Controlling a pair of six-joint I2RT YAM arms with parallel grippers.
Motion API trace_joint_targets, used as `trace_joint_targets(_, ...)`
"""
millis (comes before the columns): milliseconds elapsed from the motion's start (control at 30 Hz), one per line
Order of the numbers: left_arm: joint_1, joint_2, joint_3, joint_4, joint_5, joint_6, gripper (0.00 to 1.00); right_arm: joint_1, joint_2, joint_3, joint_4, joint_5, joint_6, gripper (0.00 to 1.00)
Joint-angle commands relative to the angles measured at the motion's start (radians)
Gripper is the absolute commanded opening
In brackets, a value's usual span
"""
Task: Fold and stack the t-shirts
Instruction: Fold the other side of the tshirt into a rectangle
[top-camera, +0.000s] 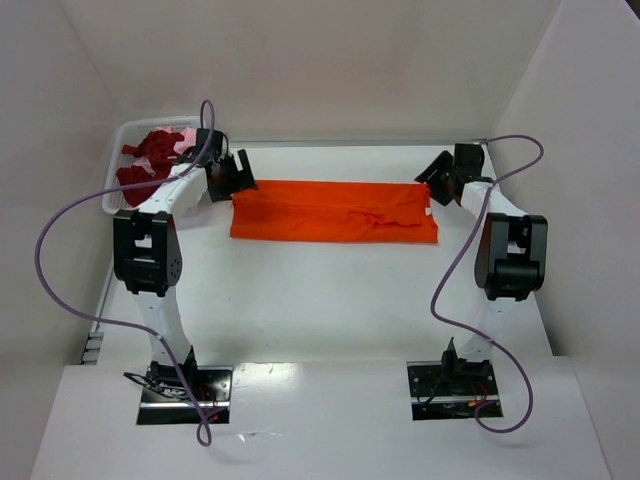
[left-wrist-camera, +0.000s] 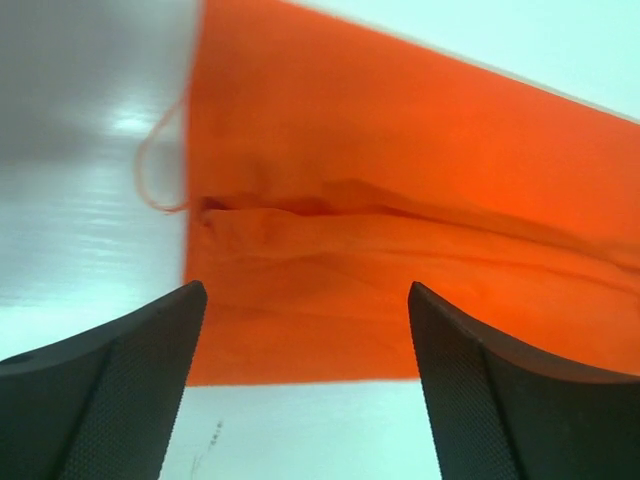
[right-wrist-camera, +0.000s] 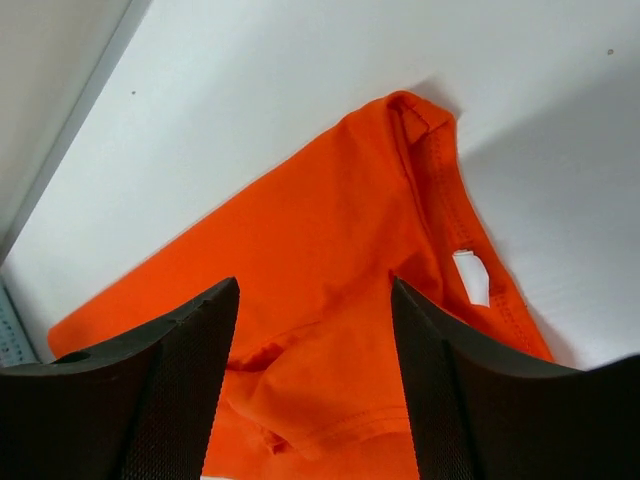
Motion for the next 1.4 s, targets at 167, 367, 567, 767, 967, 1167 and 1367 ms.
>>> trace_joint_targets(167, -0.08, -0.144, 0.009, 0.083, 0.335, 0.099, 0.92, -0.007, -0.171, -0.136, -0.006, -0.05, -0.088, 0.72)
trace_joint_targets(367, -0.15, -0.106, -0.053, 0.134, 0.349, 0.086, 0.94, 0.03, -0.208, -0.215, 0.04, -0.168, -0.108, 0.61)
trace_joint_targets(567, -0.218, -0.047, -0.025, 0.021, 0.081, 0.06, 0.94, 0.145, -0.198, -0.206, 0.011, -0.105, -0.128, 0.59)
trace_joint_targets(767, -0.24, 0.039, 0.012, -0.074, -0.155, 0.035, 0.95, 0.177, -0.178, -0.226, 0.02, -0.094, -0.099, 0.56)
trace_joint_targets(967, -0.24, 0.085, 0.021, -0.074, -0.183, 0.017, 0.95, 0.177, -0.178, -0.246, 0.031, -0.082, -0.09, 0.54)
trace_joint_targets(1167, -0.24, 0.131, 0.039, -0.084, -0.183, 0.007, 0.96, 0.186, -0.136, -0.246, 0.05, -0.073, -0.09, 0.51)
trace_joint_targets(1367, -0.23, 0.151, 0.039, -0.084, -0.183, 0.007, 0.99, 0.196, -0.09, -0.216, 0.05, -0.062, -0.09, 0.47)
